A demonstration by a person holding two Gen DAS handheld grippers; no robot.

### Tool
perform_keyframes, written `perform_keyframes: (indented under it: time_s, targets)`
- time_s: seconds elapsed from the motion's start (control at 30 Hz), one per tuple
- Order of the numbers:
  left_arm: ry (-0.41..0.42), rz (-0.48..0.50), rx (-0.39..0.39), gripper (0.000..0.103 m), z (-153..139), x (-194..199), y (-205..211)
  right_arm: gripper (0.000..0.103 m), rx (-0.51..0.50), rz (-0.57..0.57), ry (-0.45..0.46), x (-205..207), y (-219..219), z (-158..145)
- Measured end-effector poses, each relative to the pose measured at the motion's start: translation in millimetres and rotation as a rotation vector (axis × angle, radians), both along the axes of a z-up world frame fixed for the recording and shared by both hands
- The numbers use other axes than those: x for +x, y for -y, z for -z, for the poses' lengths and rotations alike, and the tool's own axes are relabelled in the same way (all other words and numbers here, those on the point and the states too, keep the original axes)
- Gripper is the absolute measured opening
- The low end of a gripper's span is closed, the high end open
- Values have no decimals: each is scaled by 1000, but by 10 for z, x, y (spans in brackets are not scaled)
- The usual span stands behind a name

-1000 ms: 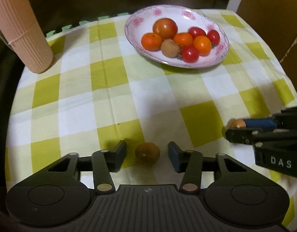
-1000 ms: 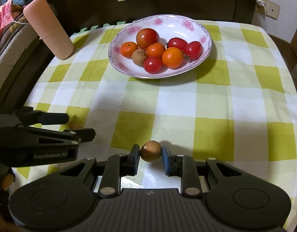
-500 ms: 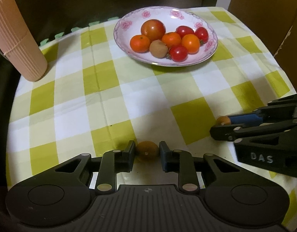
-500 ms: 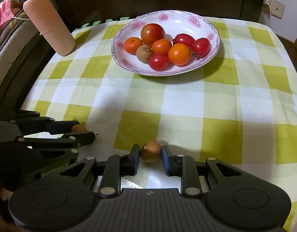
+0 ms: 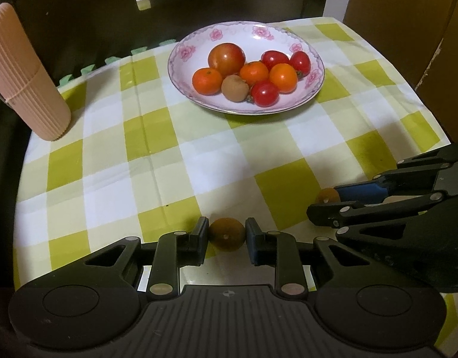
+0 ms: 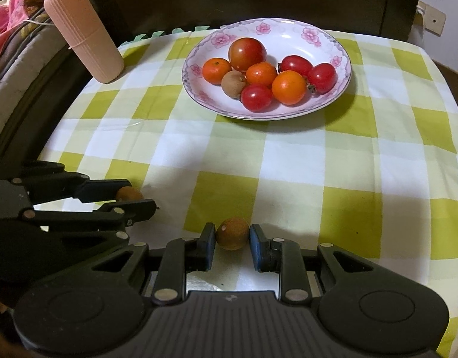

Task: Organize fruits
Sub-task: 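Carry both kiwis in the left and right tools over the flowered bowl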

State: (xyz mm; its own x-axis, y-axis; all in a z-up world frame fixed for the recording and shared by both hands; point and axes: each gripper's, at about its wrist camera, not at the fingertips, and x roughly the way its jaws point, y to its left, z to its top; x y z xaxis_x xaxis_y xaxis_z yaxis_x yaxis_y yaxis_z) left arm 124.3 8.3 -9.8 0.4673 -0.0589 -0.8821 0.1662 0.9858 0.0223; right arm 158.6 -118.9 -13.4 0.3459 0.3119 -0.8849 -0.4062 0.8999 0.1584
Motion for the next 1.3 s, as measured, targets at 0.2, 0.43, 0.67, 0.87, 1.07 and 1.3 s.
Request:
perform_keyframes:
  time_s: [0.2,0.43,0.67,0.87,1.07,1.3]
  targets:
    - [6,4,1,34,-10,-3,8,24,2,-1,1,4,-9,-11]
    - [7,4,2,34,-8,-5,18,24,0,-9,4,4,-28,-19]
    - [7,-1,-9,34,-21,6,4,24,2,-10,5,3,-23,-22]
    - [-5,-13,-30,34,-18,30,-23,24,4,-8,6,4,-18,-37]
    - [-35,-47,-94,34,-8,80,-105,24,3,-2,7,1,-10,-41]
    - [-17,-51,-67,34,-32,96,-107,24,8,8,14,13,12,-59]
